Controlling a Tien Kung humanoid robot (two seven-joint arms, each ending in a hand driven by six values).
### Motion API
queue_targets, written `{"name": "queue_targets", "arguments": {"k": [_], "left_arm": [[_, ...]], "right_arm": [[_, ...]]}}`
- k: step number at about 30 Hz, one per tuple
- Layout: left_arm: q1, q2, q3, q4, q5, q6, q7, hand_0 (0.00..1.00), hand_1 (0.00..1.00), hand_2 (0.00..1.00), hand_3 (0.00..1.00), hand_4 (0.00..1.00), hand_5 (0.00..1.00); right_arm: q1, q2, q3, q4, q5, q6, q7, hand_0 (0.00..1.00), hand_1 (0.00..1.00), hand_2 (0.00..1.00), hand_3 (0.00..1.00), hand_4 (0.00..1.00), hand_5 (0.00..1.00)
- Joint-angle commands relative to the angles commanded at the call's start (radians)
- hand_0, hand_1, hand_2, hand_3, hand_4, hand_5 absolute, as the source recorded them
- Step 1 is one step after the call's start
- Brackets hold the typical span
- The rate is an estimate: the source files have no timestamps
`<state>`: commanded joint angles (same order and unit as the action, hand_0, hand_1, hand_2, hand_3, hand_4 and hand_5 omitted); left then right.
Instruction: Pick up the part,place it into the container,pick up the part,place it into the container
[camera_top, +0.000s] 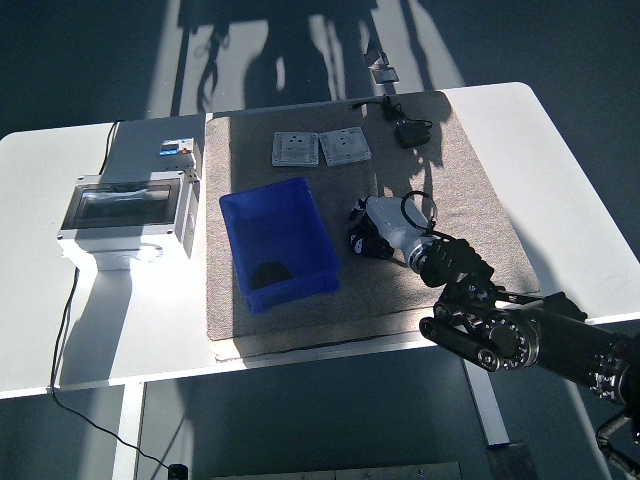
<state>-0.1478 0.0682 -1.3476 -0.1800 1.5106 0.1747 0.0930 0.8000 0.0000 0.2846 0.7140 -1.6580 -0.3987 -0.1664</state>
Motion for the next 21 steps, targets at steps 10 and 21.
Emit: {"name": "queue_targets", "arguments": {"k": [10, 21], "left_arm": [[0.001, 0.002, -0.002, 0.000, 0.001, 0.002, -0.005, 0.673, 0.638, 0.677, 0.553, 0.523, 0.479], [0.005, 0.003, -0.009, 0.000, 0.000, 0.007, -0.007, 0.673, 0.638, 0.679, 0.555, 0.517, 0.496]], "right_arm": [[-0.011, -0.005, 0.054, 0.017, -0.001, -0.060, 0.014, 0.370, 0.194, 0.493, 0.659, 0.339, 0.242], [-0.051, -0.071, 0.213, 0.197, -0.040, -0.077, -0.055, 0.683, 0.690, 0.840, 0.954, 0.704, 0.408]]}}
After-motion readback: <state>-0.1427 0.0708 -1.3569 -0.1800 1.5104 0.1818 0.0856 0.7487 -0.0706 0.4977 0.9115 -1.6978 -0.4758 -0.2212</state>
